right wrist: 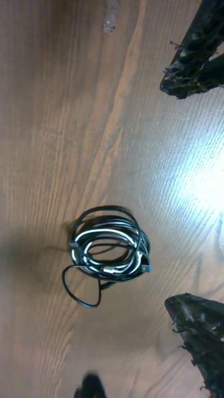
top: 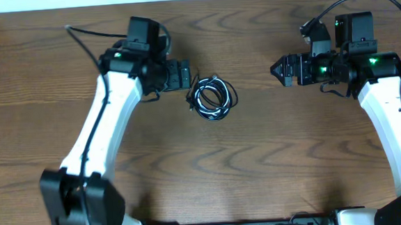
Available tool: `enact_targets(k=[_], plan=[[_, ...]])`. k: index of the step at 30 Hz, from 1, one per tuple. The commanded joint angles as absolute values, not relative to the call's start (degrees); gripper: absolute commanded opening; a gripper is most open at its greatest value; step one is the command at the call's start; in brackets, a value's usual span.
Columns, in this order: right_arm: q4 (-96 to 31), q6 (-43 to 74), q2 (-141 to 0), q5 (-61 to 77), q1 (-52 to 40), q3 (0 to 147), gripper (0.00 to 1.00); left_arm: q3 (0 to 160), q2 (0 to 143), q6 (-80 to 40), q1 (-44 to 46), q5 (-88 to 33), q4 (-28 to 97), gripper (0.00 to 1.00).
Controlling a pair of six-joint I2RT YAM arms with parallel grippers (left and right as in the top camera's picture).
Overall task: Untangle cables
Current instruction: 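Raise both arms and move grippers toward the black-white cable bundle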
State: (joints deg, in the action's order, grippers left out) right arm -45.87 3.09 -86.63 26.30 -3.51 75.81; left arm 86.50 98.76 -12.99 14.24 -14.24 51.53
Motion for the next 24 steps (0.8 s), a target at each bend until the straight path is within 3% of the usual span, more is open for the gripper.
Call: enact_targets(k=[1, 24], plan=[[-46.1, 3.8, -87.7, 26.7, -3.1, 76.7, 0.98, 86.5, 101.4, -13.9, 15.4, -13.5, 50.7, 0.95], [-45.9, 3.8, -88.3, 26.5, -5.0, 76.7, 0.99, 86.5, 112.3, -13.8, 19.9, -13.4, 44.2, 0.93]])
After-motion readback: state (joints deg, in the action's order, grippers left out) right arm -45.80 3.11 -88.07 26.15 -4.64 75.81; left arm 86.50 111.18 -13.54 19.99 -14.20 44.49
